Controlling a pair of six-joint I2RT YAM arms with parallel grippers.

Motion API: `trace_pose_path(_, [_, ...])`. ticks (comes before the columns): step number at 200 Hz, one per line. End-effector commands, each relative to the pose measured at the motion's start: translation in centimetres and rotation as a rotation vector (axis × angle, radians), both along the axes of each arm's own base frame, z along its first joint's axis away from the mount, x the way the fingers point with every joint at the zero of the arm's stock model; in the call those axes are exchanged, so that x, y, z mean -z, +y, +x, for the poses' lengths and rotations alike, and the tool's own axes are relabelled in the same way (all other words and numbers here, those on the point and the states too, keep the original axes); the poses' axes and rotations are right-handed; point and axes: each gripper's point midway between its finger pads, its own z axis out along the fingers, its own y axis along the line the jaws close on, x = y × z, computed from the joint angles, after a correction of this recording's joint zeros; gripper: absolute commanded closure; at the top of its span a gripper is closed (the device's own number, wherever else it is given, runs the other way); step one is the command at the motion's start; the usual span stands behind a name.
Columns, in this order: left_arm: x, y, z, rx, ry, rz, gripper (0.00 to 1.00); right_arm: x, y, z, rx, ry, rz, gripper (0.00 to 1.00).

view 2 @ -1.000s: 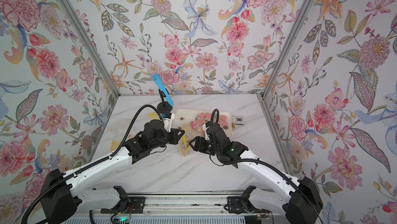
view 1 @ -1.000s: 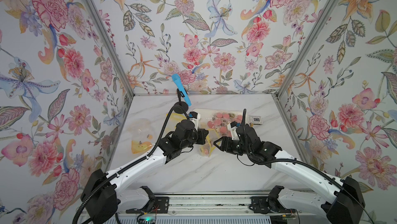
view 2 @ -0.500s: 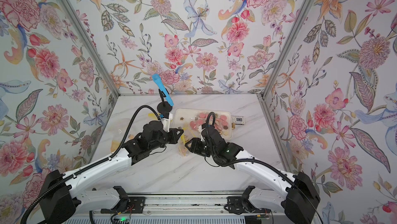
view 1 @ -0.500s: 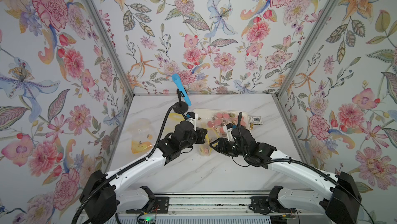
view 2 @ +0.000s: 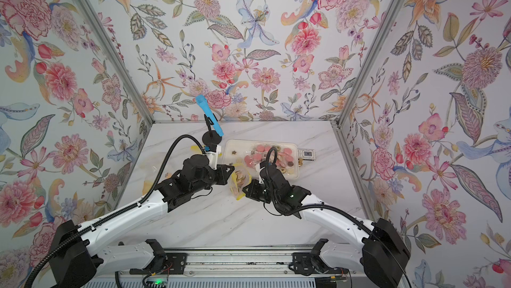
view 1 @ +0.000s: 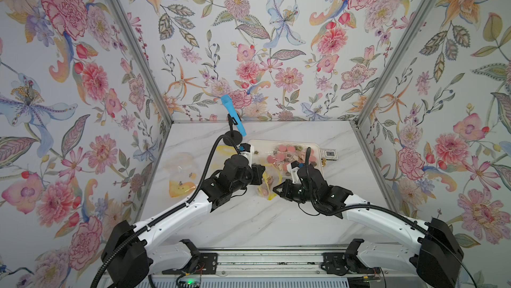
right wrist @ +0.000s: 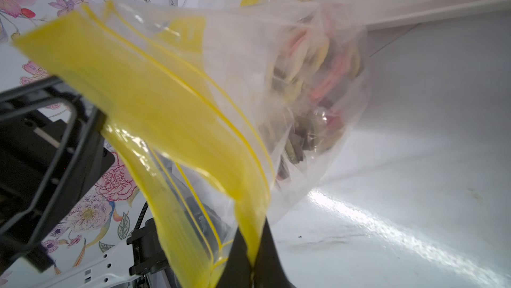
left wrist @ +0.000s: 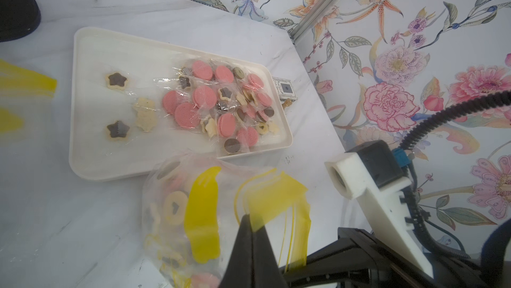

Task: Pour cookies out of the ziploc bag
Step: Open the ziploc bag at the center of the board.

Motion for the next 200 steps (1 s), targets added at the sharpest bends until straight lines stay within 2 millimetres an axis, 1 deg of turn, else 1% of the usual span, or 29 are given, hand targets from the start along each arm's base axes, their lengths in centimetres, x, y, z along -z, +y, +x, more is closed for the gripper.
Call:
trace_pose_path(1, [-3.1, 1.2, 0.9, -0.027, -0.08, -0.004, 1.0, -0.5, -1.4, 0.3, 0.027, -0.029, 0.005, 1.0])
trace_pose_path(19, [-3.2, 1.4, 1.0, -0.028, -0.082, 0.007, 1.0, -0.7, -2.3, 0.3, 0.048, -0.046, -0.006, 1.0])
trace_pose_path(36, [-3.3, 1.1, 0.8, -0.014, -0.078, 0.001, 1.0, -1.1, -2.6, 0.4, 0.052, -0.072, -0.008, 1.0])
trace_pose_path(65, [-2.8, 0.3, 0.4, 0.027, -0.049, -0.015, 1.0, -2.0, -2.7, 0.6, 0.019, -0.138, -0.022, 0.84])
trace_pose_path(77, [-2.6, 0.0, 0.2, 0.043, -0.036, -0.027, 1.0, -2.5, -2.7, 0.7, -0.002, -0.18, -0.036, 0.74])
trace_pose_path(78, [-2.6, 0.0, 0.2, 0.044, -0.035, -0.028, 1.0, -2.6, -2.7, 0.7, -0.006, -0.187, -0.037, 0.72])
trace_pose_path(91, [-2.6, -0.2, 0.0, 0.049, -0.027, -0.051, 1.0, -2.9, -2.8, 0.9, -0.024, -0.226, -0.05, 0.63])
trace_pose_path(115, [-2.7, -0.1, -0.2, 0.043, -0.026, -0.101, 1.0, -3.9, -2.7, 0.9, -0.075, -0.316, -0.076, 0.51])
trace_pose_path(141, [-2.7, -0.1, -0.3, 0.036, -0.018, -0.117, 1.0, -5.3, -2.0, 0.3, -0.171, -0.42, -0.093, 0.4])
trace_pose_path(173, [-2.7, 0.0, -0.2, 0.03, -0.02, -0.116, 0.99, -7.5, -1.4, -0.8, -0.268, -0.556, -0.125, 0.32])
trace_pose_path(200, [-2.4, 0.0, 0.1, 0.022, -0.003, -0.117, 0.98, -9.2, -0.9, -2.3, -0.36, -0.67, -0.144, 0.29])
